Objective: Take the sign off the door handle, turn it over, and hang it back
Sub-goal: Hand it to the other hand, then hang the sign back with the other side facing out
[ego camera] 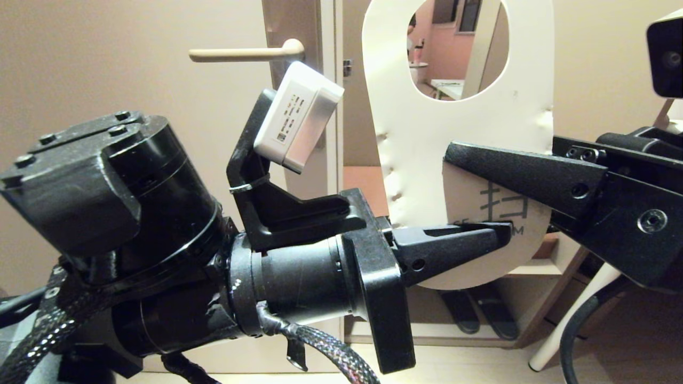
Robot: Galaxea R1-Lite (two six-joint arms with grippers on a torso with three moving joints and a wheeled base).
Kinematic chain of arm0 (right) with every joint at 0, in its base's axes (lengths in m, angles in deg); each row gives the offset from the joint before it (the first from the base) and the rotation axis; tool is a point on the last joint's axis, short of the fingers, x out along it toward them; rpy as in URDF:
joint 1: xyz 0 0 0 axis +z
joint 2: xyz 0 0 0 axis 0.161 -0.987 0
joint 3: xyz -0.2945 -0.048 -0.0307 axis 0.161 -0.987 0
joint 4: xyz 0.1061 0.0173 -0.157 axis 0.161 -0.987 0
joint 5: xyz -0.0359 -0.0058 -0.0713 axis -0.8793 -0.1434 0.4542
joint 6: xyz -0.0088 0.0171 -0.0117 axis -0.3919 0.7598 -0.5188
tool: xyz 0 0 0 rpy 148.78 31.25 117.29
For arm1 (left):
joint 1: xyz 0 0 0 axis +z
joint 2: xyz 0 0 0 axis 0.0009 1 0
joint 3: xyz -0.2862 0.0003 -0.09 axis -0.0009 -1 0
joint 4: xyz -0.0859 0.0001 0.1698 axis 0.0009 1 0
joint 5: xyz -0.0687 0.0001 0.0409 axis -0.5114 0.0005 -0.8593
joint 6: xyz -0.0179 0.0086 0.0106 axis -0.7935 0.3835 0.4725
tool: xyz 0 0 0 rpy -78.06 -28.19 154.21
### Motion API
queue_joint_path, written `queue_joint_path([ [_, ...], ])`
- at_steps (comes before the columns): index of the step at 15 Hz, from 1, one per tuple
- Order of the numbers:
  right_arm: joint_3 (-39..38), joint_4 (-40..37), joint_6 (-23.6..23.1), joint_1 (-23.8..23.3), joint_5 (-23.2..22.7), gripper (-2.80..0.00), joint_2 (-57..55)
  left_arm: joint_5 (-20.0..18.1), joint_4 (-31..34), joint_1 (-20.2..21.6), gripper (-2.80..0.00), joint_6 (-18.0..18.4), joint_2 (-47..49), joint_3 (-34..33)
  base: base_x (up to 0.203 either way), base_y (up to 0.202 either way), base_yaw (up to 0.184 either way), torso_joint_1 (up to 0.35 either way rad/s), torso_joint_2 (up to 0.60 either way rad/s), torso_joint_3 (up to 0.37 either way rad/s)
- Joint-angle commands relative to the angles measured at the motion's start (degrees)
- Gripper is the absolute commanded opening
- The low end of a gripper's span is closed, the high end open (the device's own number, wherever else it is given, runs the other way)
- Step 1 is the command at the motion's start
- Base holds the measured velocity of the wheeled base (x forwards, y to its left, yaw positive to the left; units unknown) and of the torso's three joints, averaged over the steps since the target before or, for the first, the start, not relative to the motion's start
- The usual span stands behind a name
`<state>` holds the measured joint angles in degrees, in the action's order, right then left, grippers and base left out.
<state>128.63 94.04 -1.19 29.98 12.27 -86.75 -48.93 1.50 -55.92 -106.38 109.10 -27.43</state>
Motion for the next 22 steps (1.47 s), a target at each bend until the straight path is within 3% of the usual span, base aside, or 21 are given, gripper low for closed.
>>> queue_joint_path([
  [1, -0.4, 0.3, 0.2, 0.0, -0.3, -2.8, 0.0, 0.1, -0.2, 0.1, -2.8, -0.1, -0.2, 0.0, 0.0, 0.0, 0.0, 0.0, 0.0, 0.0],
  [4, -1.2, 0.3, 0.1, 0.0, -0.3, -2.8, 0.2, 0.1, -0.1, 0.1, -2.8, -0.1, -0.2, 0.0, 0.0, 0.0, 0.0, 0.0, 0.0, 0.0],
  [5, -1.2, 0.3, 0.1, 0.0, -0.3, -2.62, 0.3, 0.1, -0.1, 0.1, -2.8, -0.1, -0.2, 0.0, 0.0, 0.0, 0.0, 0.0, 0.0, 0.0],
  [6, -1.2, 0.3, 0.1, 0.0, -0.2, 0.0, 0.3, 0.1, -0.1, 0.1, -2.8, -0.1, -0.2, 0.0, 0.0, 0.0, 0.0, 0.0, 0.0, 0.0],
  [11, -1.3, 0.3, 0.2, -0.2, 0.1, 0.0, 0.5, 0.1, -0.2, 0.1, -2.8, 0.0, -1.1, -1.7, 0.0, 0.0, 0.0, 0.0, 0.0, 0.0],
  [14, -3.0, 0.4, 0.1, -1.2, 3.9, 0.0, 1.1, 0.2, -0.2, 1.4, -2.8, 0.0, -2.5, -3.1, 0.0, 0.0, 0.0, 0.0, 0.0, 0.0],
  [22, -8.9, 0.4, -1.5, -17.6, 4.6, 0.0, 4.4, 0.4, -0.1, 8.2, -2.8, 0.6, -10.6, -11.2, 0.0, 0.0, 0.0, 0.0, 0.0, 0.0],
])
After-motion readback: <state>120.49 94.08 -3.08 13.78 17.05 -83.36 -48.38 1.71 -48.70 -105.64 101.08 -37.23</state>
